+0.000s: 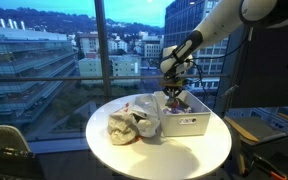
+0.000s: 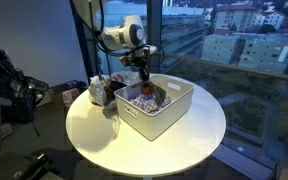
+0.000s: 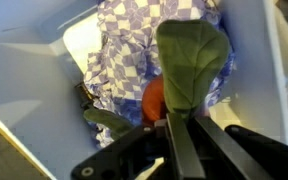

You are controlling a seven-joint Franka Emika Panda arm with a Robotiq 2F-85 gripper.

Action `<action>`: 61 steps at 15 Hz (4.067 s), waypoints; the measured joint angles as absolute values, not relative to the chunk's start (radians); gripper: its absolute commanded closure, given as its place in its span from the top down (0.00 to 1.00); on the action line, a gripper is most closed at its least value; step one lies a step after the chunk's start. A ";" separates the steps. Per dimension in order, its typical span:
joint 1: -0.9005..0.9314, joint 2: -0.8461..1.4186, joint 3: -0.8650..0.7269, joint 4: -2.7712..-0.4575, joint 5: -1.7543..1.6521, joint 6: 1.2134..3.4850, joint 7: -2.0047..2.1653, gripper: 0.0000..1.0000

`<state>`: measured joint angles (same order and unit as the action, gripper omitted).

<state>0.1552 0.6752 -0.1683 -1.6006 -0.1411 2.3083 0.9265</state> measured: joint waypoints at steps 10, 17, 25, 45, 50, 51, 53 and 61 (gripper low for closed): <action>0.236 0.408 -0.043 -1.816 -0.232 2.449 0.748 0.03; 0.236 0.510 0.011 -1.795 -0.211 2.475 0.575 0.03; 0.240 0.692 0.085 -1.639 -0.121 2.385 0.306 0.03; 0.268 0.848 0.053 -1.465 -0.094 2.563 0.204 0.95; 0.244 0.764 0.067 -1.471 -0.022 2.375 0.224 1.00; 0.228 0.747 0.079 -1.472 0.006 2.328 0.222 1.00; 0.211 0.718 0.074 -1.473 0.025 2.279 0.237 1.00; 0.161 0.608 -0.086 -1.545 0.023 2.265 0.455 1.00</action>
